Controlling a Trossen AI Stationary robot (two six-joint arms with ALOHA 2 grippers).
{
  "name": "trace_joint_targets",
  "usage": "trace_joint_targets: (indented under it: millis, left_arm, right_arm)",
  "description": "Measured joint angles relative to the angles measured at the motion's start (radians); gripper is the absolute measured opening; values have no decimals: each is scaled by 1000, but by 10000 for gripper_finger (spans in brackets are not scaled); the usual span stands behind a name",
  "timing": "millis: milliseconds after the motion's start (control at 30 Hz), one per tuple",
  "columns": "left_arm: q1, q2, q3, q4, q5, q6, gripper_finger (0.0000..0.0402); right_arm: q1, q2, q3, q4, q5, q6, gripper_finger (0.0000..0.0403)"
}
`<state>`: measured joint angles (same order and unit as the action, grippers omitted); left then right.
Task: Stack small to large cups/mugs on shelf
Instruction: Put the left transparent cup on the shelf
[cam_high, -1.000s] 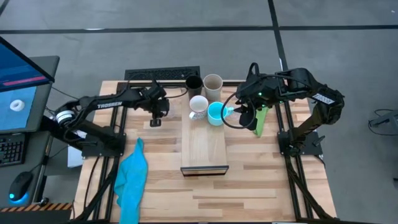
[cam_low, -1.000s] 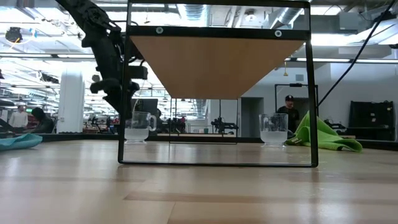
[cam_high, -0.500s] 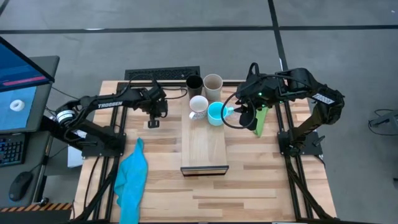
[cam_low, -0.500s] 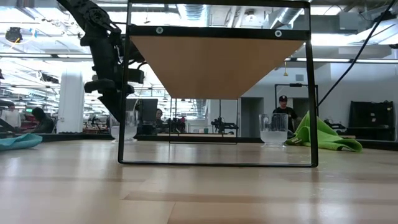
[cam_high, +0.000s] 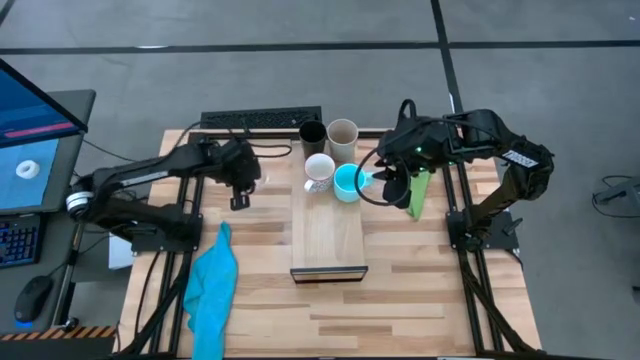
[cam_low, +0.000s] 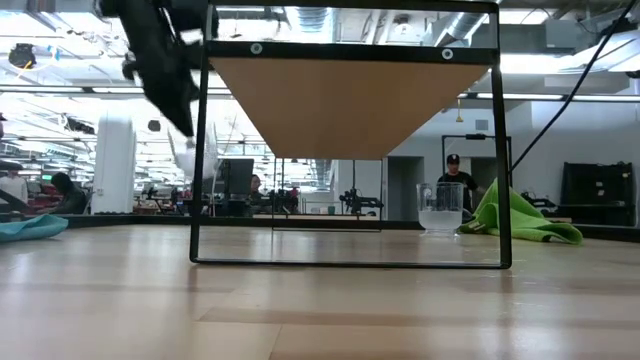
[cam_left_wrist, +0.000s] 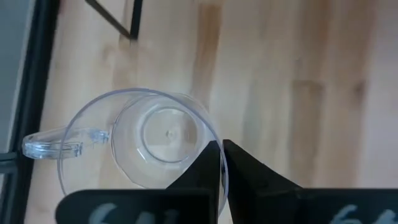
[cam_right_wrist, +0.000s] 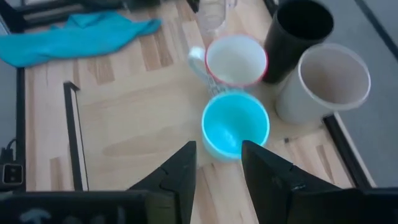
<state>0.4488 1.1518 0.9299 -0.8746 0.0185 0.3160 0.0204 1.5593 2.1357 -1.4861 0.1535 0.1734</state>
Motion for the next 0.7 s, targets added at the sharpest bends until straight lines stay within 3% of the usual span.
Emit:
trace_joint_targets:
  millis: [200,367,700]
  left_arm:
    - [-133,-118,153,-137,2,-88,0]
    - [-256,-147,337,-194,2,-90,0]
    - [-512,-87,582,-152,10,200,0]
  right_arm:
    - [0,0,0,117,0,-24,156]
    - [-7,4,0,252,0,-35,182]
    - [-21,132,-1,537,-185,-151,229]
